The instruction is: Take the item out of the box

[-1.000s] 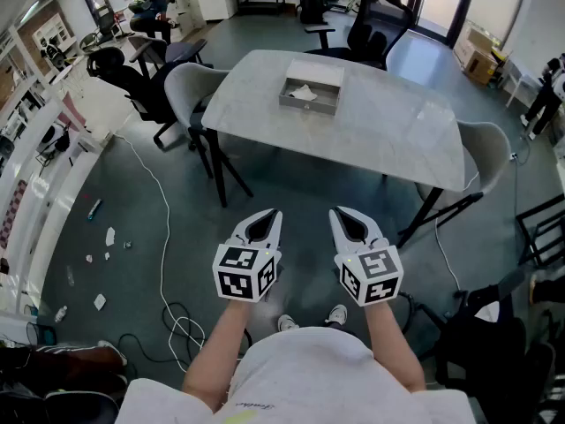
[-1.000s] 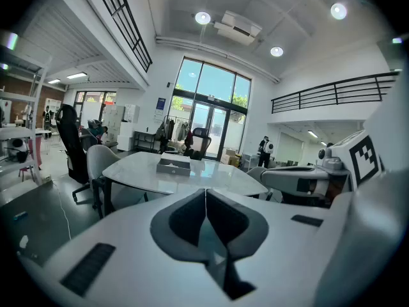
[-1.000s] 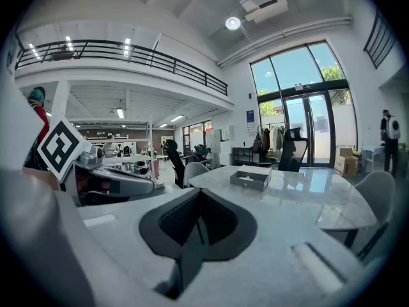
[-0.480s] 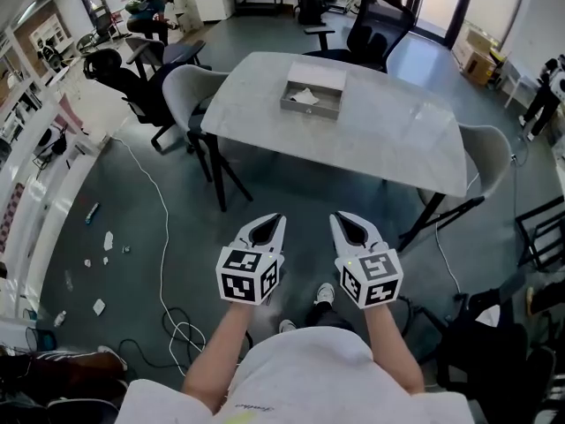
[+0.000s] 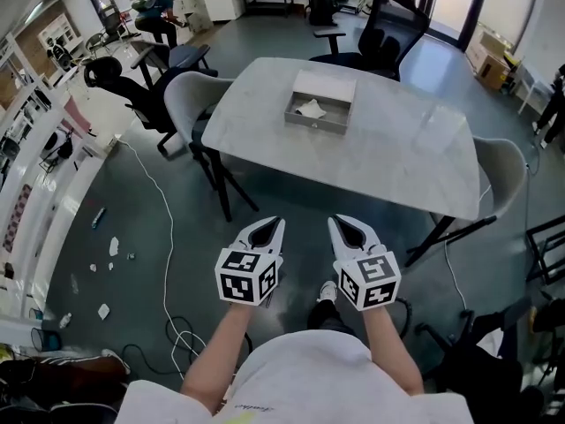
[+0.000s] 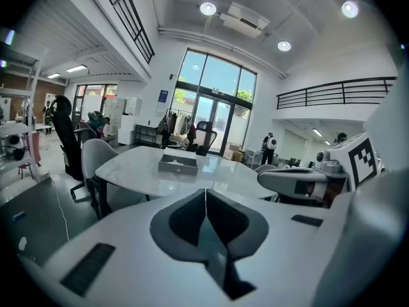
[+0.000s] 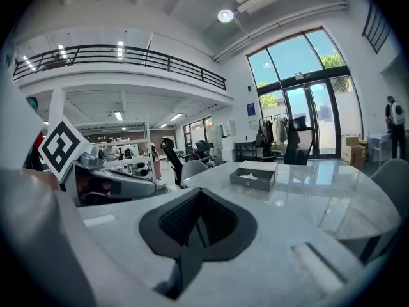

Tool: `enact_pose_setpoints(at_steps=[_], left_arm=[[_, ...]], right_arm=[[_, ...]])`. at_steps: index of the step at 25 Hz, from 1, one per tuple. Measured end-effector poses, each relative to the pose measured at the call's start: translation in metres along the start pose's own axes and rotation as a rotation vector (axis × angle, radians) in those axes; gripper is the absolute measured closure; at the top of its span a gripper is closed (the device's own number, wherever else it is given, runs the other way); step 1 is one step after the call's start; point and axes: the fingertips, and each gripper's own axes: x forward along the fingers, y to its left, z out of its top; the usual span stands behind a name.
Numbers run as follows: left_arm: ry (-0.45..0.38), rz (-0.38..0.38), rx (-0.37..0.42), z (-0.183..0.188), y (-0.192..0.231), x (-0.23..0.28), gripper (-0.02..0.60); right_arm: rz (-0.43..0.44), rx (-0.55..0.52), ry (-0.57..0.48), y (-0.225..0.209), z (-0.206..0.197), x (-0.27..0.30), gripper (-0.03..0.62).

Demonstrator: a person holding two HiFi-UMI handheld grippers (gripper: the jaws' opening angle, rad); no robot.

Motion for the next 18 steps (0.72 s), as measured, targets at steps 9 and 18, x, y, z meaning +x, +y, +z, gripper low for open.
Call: enact_pose_setpoints(at_steps=[9,18], left_arm=[[0.006,0.033,0.004,0.047,0.002,0.079,0.568],[0.038,0.064,0.021,0.068,-0.012,0.14,0.568]], right_arm=[[0.021,0.025,0.005,-0.078,0.025,0.039,0.589],[0.069,0.053,0.006,-0.138,0.036,0.067,0.589]])
